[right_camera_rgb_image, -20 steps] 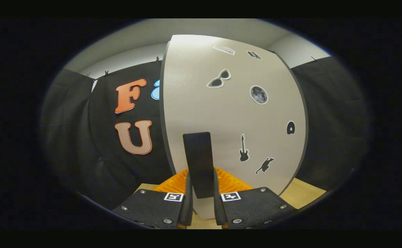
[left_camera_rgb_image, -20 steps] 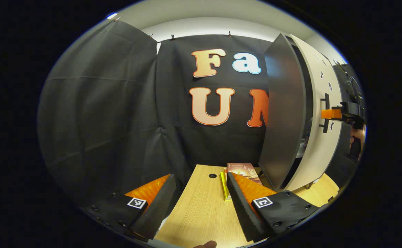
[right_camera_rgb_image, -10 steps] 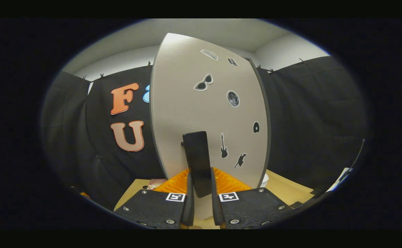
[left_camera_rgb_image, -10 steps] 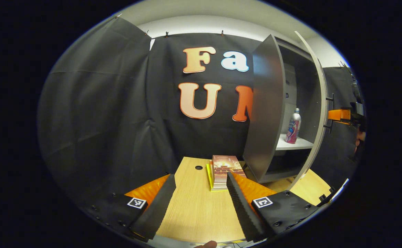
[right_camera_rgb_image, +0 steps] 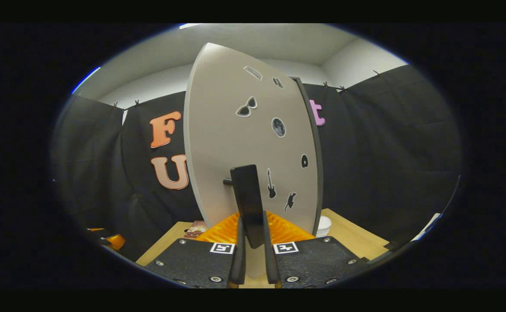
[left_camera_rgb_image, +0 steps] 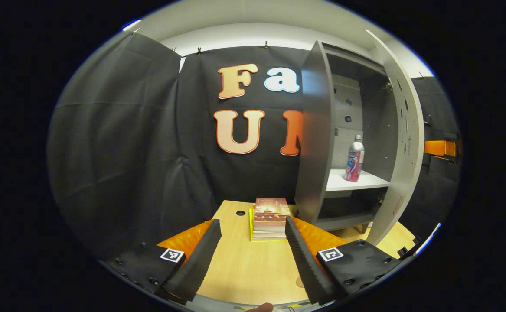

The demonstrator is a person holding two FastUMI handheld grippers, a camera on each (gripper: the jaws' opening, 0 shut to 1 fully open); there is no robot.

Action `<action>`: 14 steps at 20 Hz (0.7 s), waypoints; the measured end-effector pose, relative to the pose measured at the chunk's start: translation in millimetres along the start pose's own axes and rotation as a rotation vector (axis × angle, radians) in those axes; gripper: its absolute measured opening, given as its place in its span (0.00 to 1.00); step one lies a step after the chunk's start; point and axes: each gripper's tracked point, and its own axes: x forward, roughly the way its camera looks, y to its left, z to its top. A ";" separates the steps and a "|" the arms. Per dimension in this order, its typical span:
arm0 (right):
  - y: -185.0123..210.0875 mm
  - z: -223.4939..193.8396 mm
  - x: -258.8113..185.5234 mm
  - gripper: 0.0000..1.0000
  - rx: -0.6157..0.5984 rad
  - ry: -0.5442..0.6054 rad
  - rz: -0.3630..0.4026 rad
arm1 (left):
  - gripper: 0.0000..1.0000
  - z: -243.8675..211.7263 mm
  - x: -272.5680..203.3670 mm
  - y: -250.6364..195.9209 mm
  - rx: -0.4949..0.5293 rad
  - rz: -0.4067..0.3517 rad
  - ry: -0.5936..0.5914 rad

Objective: Open the cabinet door with the right hand, grasp the bottle in the cabinet with the left hand and place it on the coaster, then close the cabinet door with the right hand.

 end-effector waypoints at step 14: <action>-120.3 23.5 -32.8 0.05 0.002 -0.059 -0.009 | 0.94 8.4 -26.8 -153.7 0.077 -0.018 -0.029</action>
